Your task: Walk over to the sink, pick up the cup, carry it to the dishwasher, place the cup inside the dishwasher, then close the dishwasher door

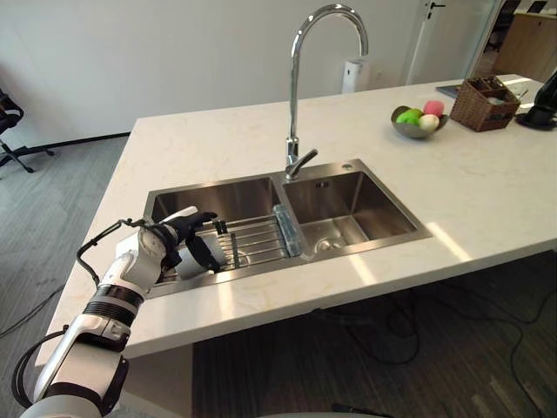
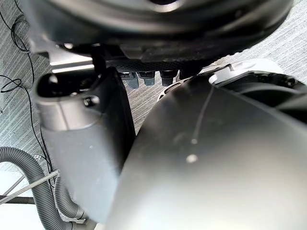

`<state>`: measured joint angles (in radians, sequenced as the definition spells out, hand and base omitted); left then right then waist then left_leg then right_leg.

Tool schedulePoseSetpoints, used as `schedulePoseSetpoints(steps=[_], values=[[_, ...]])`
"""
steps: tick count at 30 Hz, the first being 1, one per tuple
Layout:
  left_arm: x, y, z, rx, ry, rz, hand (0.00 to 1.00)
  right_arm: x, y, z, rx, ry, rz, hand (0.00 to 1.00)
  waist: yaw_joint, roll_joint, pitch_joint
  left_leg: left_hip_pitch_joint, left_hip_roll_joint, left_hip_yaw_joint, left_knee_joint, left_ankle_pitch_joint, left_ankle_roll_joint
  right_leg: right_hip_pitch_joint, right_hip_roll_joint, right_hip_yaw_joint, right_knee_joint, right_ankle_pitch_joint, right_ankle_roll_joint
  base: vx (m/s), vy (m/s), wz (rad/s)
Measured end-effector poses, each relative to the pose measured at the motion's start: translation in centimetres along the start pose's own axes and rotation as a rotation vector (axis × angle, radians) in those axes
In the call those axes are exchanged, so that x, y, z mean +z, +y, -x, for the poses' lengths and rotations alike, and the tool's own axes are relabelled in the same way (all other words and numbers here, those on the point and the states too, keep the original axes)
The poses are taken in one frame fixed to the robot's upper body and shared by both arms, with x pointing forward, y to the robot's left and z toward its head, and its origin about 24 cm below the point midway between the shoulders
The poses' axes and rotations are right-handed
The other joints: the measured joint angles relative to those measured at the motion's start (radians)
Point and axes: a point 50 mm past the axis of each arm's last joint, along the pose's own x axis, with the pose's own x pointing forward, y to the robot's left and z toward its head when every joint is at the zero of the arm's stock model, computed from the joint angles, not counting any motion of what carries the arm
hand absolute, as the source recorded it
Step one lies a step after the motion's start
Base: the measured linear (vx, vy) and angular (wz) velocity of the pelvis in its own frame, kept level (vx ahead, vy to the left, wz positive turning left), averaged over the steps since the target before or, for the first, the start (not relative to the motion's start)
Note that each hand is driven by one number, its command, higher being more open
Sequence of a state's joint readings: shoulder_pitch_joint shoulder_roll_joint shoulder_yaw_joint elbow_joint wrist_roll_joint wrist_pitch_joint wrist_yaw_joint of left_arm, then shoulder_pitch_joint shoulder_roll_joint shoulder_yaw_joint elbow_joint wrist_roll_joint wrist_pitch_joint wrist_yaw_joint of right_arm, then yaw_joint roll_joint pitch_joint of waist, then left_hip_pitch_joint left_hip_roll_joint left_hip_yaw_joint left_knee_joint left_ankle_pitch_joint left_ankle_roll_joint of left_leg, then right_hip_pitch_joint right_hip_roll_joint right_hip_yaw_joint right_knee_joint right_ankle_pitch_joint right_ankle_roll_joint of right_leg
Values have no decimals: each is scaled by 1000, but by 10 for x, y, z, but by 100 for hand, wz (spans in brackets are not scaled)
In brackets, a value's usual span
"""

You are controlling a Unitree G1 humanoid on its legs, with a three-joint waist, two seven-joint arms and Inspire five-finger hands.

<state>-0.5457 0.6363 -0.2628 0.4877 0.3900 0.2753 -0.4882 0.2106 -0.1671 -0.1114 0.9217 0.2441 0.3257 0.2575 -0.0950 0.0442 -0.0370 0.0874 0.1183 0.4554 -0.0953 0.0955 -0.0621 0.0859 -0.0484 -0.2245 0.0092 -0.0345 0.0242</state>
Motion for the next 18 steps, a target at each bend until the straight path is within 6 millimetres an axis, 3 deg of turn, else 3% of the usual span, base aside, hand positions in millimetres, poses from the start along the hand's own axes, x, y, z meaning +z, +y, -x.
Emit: schedulePoseSetpoints(steps=[12,18], values=[[-6,1,2,-63,29,22,100,1,2,-1,6,-1,-1,100,3,-11,19,0,-2,-13,0,-1,1,17,0,-18,-19,2,2,17,-6,3],[-11,-12,0,-60,57,10,100,1,3,-1,8,5,3,100,0,-13,21,0,-3,-11,0,-6,0,24,1,-21,-33,4,4,30,-9,0]])
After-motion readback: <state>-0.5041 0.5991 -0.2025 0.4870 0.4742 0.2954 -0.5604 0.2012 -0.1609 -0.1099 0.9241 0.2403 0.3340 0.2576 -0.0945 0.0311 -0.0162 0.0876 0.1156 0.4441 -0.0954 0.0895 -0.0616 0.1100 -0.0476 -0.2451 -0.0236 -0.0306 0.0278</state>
